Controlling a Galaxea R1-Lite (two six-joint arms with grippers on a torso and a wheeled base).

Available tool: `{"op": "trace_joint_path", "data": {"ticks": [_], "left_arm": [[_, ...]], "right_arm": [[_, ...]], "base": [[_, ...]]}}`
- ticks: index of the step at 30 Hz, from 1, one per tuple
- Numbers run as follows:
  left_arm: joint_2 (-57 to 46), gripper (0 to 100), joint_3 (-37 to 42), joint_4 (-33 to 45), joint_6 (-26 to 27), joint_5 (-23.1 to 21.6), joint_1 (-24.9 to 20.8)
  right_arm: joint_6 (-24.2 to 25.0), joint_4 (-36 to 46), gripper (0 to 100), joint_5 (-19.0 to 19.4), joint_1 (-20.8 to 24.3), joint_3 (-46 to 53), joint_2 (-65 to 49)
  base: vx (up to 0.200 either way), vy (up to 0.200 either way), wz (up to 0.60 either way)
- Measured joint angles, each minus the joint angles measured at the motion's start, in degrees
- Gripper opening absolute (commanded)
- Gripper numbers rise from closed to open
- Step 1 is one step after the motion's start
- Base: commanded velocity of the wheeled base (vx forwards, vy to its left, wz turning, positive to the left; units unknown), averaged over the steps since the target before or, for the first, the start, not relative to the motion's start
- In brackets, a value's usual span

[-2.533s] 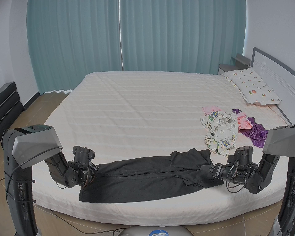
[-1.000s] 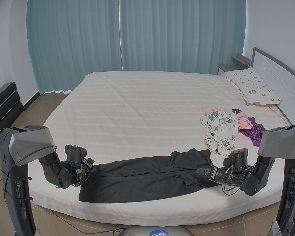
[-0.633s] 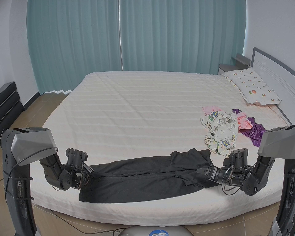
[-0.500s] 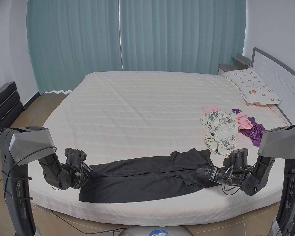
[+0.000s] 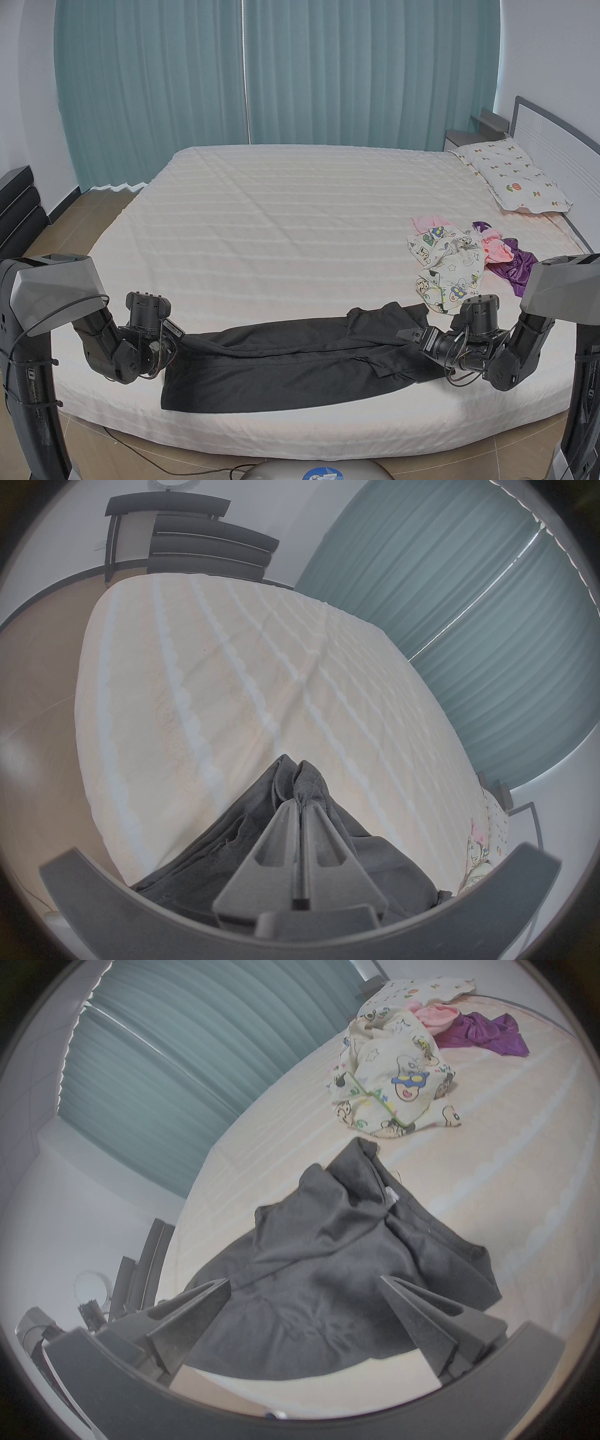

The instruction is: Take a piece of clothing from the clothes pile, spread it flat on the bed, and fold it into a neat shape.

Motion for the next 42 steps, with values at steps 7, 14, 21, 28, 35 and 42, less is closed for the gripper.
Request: {"op": "trace_joint_path", "data": {"ticks": [7, 14, 21, 28, 35, 42], "left_arm": [[-0.61, 0, 0.22, -2.06, -0.9, 0.05, 0.06], [-0.79, 0, 0.26, -2.36, -1.08, 0.07, 0.06], [-0.96, 0, 0.13, -2.44, -1.74, 0.13, 0.11], [-0.96, 0, 0.13, -2.5, -1.78, 0.11, 0.17], [-0.96, 0, 0.13, -2.52, -1.8, 0.13, 0.17], [-0.96, 0, 0.15, -2.52, -1.78, 0.29, 0.17]], "right_arm": [[2.76, 2.57, 100, -2.66, 0.06, -6.29, 2.83], [2.9, 3.84, 100, -5.27, -0.17, -11.58, 5.79], [2.82, 4.19, 100, -6.41, -0.37, -14.75, 8.37], [2.76, 4.19, 100, -7.98, -0.66, -15.12, 8.81], [2.35, 5.62, 0, -7.98, -0.8, -15.69, 9.48], [2.27, 10.98, 0, -8.01, -0.79, -16.85, 9.89]], "base": [[0.0, 0.0, 0.0], [0.0, 0.0, 0.0], [0.0, 0.0, 0.0], [0.0, 0.0, 0.0], [0.0, 0.0, 0.0], [0.0, 0.0, 0.0]]}}
